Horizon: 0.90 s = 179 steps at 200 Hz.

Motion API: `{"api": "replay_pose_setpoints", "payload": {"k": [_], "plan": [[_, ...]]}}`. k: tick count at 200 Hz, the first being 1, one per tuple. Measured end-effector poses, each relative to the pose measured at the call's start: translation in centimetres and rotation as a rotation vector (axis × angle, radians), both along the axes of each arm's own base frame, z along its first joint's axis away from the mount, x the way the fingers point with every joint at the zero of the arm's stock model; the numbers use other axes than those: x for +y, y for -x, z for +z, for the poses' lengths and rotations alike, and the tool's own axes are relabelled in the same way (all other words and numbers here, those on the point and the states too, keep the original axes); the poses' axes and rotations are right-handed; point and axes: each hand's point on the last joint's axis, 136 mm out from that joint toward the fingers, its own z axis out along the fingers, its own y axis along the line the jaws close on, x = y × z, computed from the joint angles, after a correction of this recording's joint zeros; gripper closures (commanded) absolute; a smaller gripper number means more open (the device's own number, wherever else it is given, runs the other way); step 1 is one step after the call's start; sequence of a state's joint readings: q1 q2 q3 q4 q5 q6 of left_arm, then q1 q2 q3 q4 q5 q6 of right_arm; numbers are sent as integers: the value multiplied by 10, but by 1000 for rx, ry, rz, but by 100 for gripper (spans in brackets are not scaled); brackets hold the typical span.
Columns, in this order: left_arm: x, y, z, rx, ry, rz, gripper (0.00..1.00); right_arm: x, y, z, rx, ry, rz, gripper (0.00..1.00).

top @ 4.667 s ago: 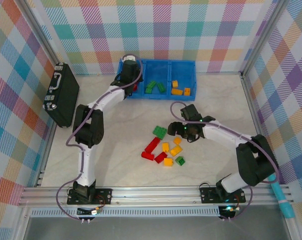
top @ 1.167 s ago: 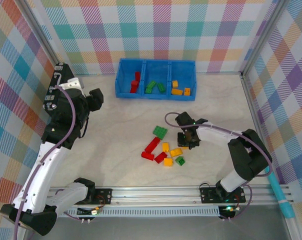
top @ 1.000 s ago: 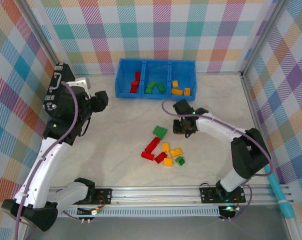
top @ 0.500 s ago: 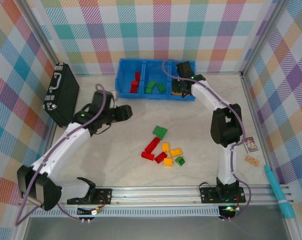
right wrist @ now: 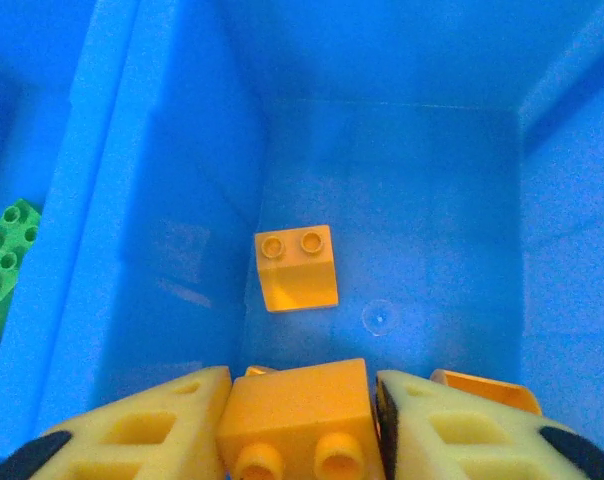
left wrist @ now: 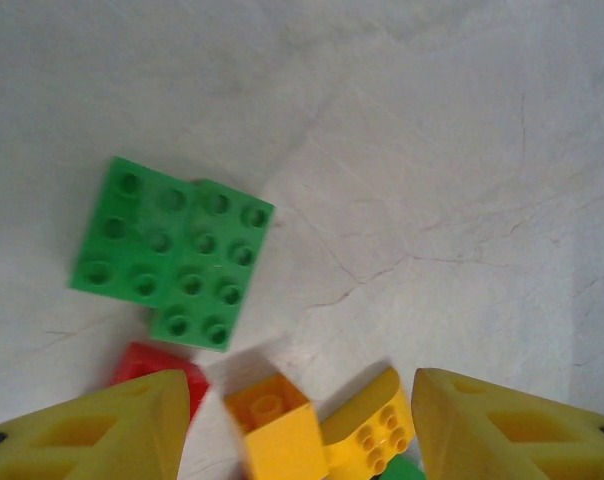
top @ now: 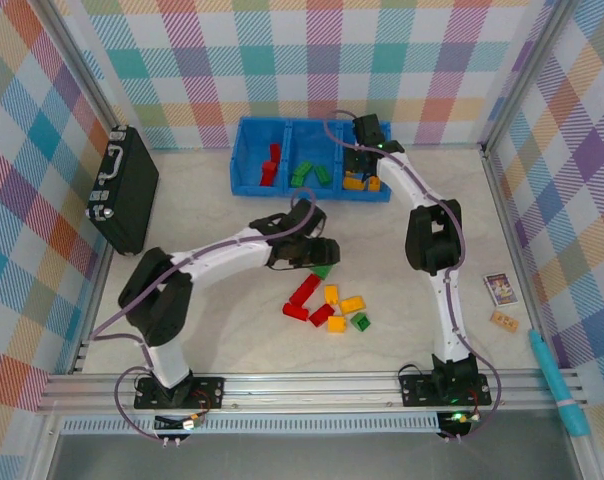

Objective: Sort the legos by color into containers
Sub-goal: Place the lego in the container, then pick up the lego from the middle-left of the table.

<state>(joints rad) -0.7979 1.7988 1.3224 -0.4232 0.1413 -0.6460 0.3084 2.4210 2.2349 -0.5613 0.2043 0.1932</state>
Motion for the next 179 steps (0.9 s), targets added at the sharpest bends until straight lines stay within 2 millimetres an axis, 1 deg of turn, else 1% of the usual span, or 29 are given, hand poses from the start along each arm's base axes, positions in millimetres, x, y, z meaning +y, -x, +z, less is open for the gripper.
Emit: {"api": "replay_pose_setpoints", "payload": {"k": [14,30,43,72,98,113,134,150,179], "plan": [[-13,4,-6,19,-4,-8,41,0,-1,0,-2,-1,3,50],[-21,9,-8,32,-12,-14,42,-2,-3,2,-12,-1,5,45],[-26,10,-6,36,-21,-12,42,-3,-6,3,-23,-2,10,41],[-30,17,-5,46,-47,-2,44,-4,-5,-2,-26,-12,15,39],[-28,33,-14,78,-100,-1,45,-7,1,-5,-19,-17,17,38],[-24,41,-18,89,-139,-1,45,-9,5,-1,-26,-21,17,38],[-16,48,-22,93,-192,2,45,-10,13,8,-39,-30,22,37],[-10,50,-26,94,-231,9,45,-10,17,19,-61,-41,27,37],[-7,55,-37,101,-280,15,45,-11,25,33,-88,-55,32,36]]}}
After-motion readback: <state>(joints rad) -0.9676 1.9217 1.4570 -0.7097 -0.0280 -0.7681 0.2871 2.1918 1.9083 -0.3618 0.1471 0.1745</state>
